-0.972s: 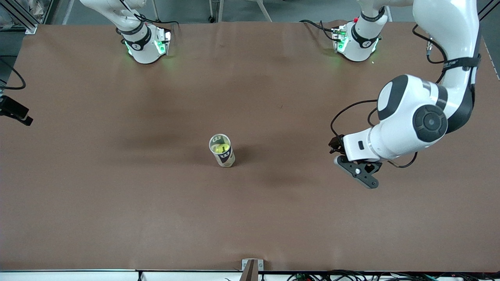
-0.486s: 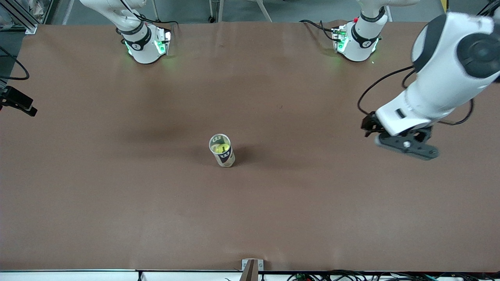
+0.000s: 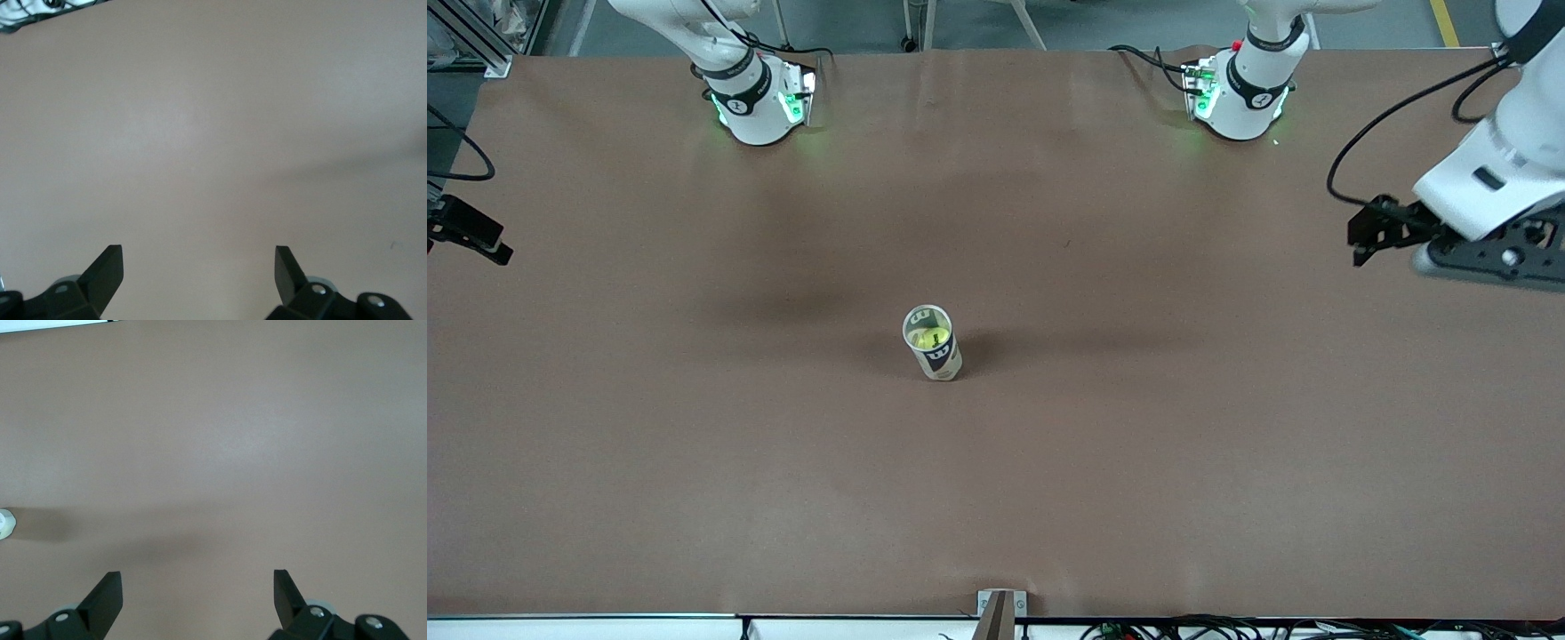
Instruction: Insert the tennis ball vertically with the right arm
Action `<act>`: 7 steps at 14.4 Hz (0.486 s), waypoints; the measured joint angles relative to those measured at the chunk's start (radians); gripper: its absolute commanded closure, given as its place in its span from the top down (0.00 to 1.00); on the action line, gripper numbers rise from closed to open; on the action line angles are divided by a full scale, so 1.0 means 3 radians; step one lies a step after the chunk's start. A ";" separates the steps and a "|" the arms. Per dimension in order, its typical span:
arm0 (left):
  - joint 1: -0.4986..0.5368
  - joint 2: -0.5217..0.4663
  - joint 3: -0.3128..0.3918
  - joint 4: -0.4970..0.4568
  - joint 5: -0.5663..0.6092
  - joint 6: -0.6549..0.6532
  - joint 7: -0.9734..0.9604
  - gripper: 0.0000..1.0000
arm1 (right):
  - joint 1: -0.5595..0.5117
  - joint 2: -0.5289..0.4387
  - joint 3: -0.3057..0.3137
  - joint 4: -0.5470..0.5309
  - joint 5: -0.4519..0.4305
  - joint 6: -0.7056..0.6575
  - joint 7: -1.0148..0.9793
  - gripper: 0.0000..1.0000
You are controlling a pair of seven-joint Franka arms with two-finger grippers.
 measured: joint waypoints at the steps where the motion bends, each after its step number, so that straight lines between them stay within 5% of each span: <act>1: 0.0000 -0.0057 0.0016 -0.0048 -0.0061 -0.0010 -0.0050 1.00 | 0.0000 0.0000 0.0000 0.0000 0.0000 0.0000 0.0000 1.00; 7: 0.0031 -0.0120 0.0030 -0.0194 -0.0208 -0.0016 -0.0449 1.00 | 0.0000 0.0002 0.0000 0.0000 -0.0001 0.0006 0.0000 1.00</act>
